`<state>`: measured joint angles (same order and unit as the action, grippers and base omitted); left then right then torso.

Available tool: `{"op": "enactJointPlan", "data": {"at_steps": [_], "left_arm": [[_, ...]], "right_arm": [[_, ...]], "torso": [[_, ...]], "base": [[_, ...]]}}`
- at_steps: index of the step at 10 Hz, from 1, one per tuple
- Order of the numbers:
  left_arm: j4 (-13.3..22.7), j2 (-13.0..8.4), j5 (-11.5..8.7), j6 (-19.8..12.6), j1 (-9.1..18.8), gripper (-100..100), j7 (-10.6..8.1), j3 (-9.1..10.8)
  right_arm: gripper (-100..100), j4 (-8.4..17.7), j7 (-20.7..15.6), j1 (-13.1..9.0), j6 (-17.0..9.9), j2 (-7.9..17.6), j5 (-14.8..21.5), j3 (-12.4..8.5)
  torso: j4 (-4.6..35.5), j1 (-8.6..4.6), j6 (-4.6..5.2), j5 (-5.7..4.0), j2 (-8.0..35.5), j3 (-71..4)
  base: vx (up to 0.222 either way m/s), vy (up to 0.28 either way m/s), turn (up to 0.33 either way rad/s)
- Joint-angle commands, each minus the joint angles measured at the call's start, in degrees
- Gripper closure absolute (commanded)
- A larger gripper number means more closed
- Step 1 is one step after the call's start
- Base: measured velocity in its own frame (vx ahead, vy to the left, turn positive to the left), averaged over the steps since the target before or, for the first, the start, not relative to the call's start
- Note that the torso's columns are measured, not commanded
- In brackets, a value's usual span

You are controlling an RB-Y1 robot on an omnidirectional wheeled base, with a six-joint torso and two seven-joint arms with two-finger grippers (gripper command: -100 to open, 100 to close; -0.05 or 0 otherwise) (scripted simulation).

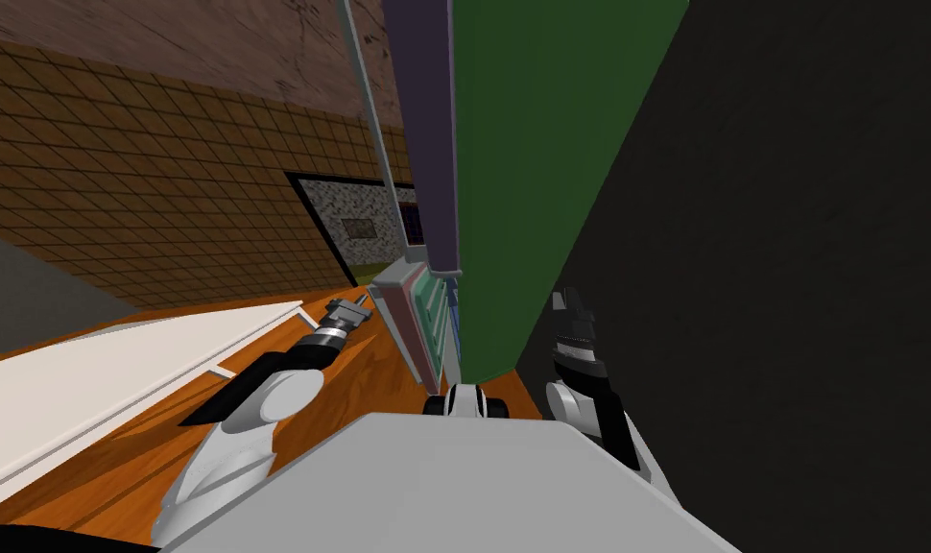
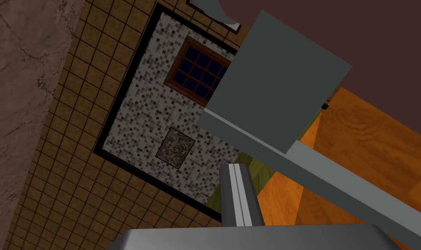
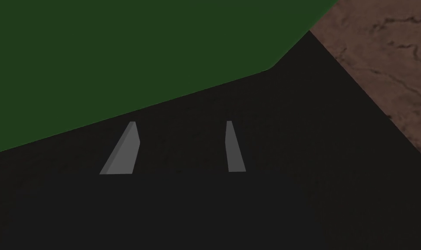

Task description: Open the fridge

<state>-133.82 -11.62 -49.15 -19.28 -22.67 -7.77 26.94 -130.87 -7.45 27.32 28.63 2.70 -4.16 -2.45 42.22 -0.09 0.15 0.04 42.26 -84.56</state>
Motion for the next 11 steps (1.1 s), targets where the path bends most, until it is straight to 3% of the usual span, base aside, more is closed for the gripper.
{"op": "enactJointPlan", "data": {"at_steps": [1,8,10,11], "left_arm": [[0.3,-0.4,-0.2,-0.1,0.3,100,0.12,-0.8],[1.3,-3.6,-2.1,0.0,1.9,100,0.52,-5.22],[1.3,-3.4,-1.8,-0.1,2.0,100,0.36,-4.56],[-0.3,-4.2,-2.9,-1.5,1.4,-100,0.2,-5.35]], "right_arm": [[0,0.0,0.0,0.0,0.0,0.0,0.0,0.0],[0,0.0,0.0,0.0,0.0,0.0,0.0,0.0],[0,0.0,0.0,0.0,0.0,0.0,0.0,0.0],[0,0.0,0.0,0.0,0.0,0.0,0.0,0.0]], "torso": [[0.0,-0.1,-0.07,-0.06,-0.1,-0.1],[0.0,-0.35,0.16,-0.17,-0.1,-0.1],[0.0,-0.41,0.17,-0.19,-0.2,-0.1],[0.0,-0.74,-0.05,-0.26,-0.1,-0.1]], "base": [[0.001,0.209,0.027],[-0.019,0.3,-0.11],[-0.002,0.264,-0.063],[-0.013,0.101,-0.091]]}}
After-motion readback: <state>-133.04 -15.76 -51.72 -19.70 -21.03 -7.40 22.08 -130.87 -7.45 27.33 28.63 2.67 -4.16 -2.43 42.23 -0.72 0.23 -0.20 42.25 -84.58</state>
